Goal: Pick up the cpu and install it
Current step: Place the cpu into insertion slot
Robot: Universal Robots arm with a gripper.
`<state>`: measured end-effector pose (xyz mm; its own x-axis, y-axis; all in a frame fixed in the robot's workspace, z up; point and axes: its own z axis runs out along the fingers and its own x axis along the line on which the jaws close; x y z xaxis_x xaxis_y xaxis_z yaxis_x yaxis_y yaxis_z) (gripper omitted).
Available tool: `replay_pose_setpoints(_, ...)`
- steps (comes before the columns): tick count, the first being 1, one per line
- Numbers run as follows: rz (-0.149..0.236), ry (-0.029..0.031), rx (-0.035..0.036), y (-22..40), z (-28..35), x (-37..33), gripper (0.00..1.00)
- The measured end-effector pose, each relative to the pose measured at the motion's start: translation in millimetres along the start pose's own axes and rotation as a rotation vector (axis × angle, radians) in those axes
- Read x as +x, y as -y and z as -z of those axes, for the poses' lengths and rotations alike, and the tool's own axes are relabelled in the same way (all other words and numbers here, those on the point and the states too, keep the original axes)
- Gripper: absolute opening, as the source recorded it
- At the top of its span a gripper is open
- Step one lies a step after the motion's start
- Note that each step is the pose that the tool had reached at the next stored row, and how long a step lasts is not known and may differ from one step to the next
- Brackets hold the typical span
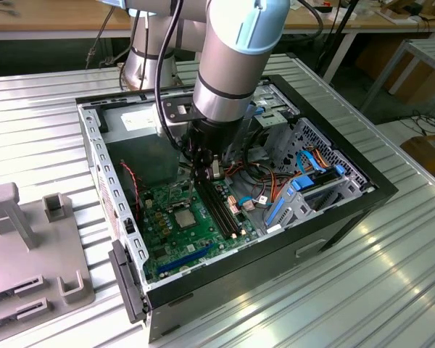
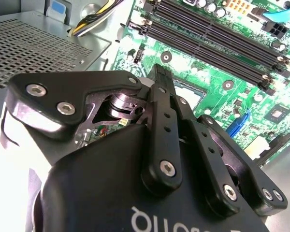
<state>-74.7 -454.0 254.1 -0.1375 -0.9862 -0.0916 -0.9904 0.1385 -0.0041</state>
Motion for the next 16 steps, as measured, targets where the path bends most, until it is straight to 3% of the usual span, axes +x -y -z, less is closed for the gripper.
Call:
replay_pose_setpoints(7, 0.001, 0.0008, 0.0070, 0.2, 5.9, 1.8, 0.11)
replay_pose_setpoints(16, 0.002, 0.0027, 0.0217, -0.9, 6.7, 6.1, 0.11)
